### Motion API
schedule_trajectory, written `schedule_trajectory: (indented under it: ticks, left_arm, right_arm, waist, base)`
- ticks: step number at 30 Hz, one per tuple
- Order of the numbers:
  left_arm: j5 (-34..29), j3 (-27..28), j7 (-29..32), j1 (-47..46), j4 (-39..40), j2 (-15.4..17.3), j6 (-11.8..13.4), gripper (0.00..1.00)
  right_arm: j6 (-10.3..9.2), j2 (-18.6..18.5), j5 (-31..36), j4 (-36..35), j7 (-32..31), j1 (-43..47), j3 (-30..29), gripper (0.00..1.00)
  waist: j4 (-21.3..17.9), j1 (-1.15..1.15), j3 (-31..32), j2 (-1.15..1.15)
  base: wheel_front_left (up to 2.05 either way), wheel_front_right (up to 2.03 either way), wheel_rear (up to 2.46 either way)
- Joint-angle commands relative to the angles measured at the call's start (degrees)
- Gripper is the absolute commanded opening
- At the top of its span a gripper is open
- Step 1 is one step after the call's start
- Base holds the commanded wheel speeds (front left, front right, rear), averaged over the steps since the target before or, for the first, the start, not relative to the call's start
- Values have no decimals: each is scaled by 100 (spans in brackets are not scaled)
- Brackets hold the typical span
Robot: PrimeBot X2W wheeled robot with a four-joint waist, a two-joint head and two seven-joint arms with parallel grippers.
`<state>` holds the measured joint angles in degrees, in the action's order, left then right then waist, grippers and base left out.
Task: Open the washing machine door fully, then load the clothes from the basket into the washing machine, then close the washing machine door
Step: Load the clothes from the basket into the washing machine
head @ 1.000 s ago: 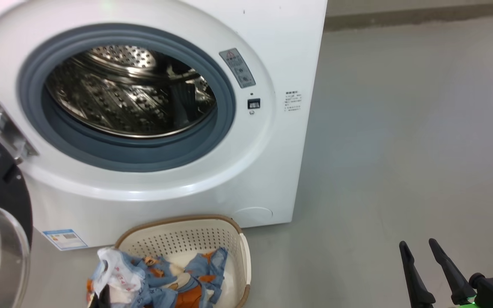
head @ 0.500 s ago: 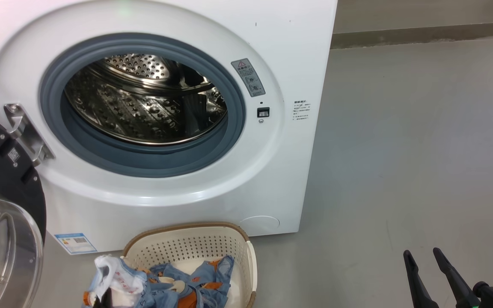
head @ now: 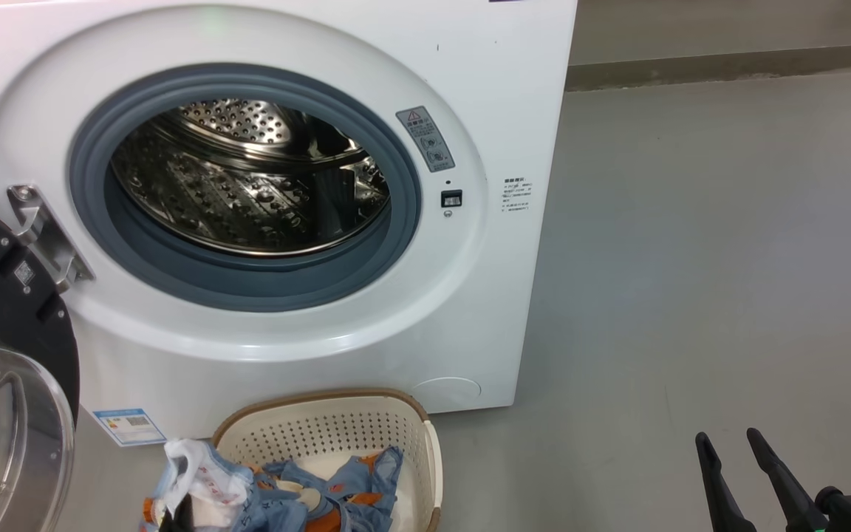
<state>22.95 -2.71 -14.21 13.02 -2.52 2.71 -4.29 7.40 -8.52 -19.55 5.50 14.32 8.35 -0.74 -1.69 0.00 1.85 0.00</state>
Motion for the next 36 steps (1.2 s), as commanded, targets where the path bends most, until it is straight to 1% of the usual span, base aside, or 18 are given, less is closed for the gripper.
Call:
schedule_trajectory:
  ticks: [1,21,29,36]
  left_arm:
    - [1,174,-79,-81,180,17,29,0]
    - [-5,158,-79,-125,246,17,50,0]
    - [17,112,-79,-371,261,17,39,0]
    - [-63,153,-79,-793,195,17,17,0]
  right_arm:
    - [9,-59,84,-133,68,-37,112,100]
    - [9,-26,84,-141,68,-51,134,100]
    - [9,19,90,-151,68,-60,153,100]
    - [9,97,80,-165,68,-168,231,100]
  waist:
    - [0,0,3,0]
    - [-11,0,-39,0]
    - [-67,0,-118,0]
    - [-249,0,-396,0]
  base:
    - [0,0,0]
    - [0,0,0]
    - [0,0,0]
    - [0,0,0]
